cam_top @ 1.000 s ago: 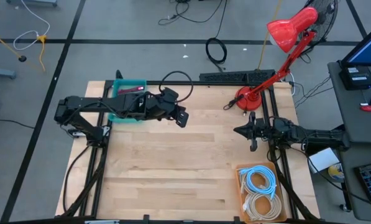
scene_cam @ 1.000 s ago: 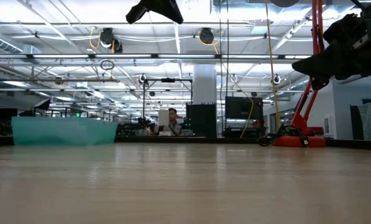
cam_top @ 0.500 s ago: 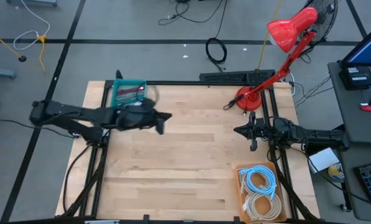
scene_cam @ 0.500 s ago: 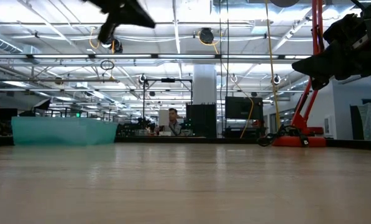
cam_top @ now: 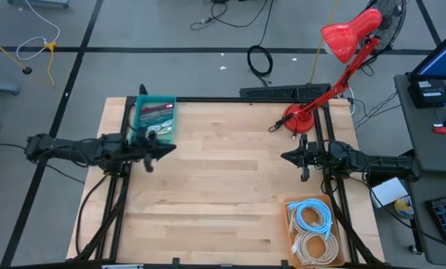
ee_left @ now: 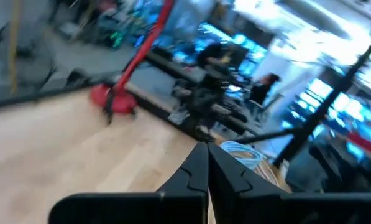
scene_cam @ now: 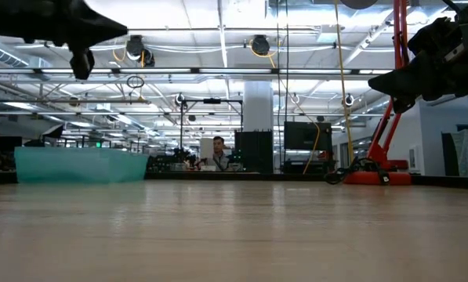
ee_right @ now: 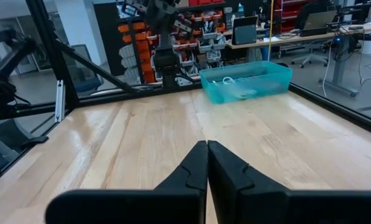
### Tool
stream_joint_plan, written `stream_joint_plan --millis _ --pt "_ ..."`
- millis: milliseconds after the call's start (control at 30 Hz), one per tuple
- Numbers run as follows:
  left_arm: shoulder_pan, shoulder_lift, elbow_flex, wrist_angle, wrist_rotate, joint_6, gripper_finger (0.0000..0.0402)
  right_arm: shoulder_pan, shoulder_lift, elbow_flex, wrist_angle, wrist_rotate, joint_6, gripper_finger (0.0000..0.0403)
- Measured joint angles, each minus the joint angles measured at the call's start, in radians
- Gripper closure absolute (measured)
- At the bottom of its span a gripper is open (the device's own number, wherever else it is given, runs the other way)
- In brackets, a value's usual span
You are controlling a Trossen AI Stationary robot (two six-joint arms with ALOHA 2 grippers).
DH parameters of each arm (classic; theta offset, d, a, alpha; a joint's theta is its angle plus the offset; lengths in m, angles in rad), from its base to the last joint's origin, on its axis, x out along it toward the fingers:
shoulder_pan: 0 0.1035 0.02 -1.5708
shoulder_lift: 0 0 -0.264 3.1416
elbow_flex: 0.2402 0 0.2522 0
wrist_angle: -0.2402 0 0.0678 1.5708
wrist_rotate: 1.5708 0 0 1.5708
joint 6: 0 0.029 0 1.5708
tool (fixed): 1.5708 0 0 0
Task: Pick & Place USB Port
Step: Return to Home Position
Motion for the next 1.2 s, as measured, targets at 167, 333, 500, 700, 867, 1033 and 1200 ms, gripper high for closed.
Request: stream_joint_plan --millis 167,333,500,700,867,1033,1200 --pt "-0.001 -0.155 -0.010 -0.125 0.065 0.207 0.0401 0.000 0.000 0.000 0.000 0.000 0.000 0.0403" --pt "-0.001 -0.301 -0.011 -0.352 0.070 0.240 0.0401 0.000 0.000 0.000 0.000 0.000 0.000 0.0403" --pt "-0.001 -0.430 -0.011 -0.394 0.070 0.282 0.0401 0.000 0.000 0.000 0.000 0.000 0.000 0.0403" --pt "0.000 -0.420 -0.024 -0.318 0.091 0.317 0.0401 0.000 0.000 0.000 0.000 0.000 0.000 0.0403" --pt "0.000 -0.427 -0.097 -0.162 0.129 0.309 0.0401 0.000 0.000 0.000 0.000 0.000 0.000 0.0403" --pt "0.000 -0.427 -0.165 -0.045 0.125 0.306 0.0401 0.000 0.000 0.000 0.000 0.000 0.000 0.0403" --pt "-0.001 -0.426 -0.220 -0.032 0.130 0.265 0.0401 0.000 0.000 0.000 0.000 0.000 0.000 0.0403"
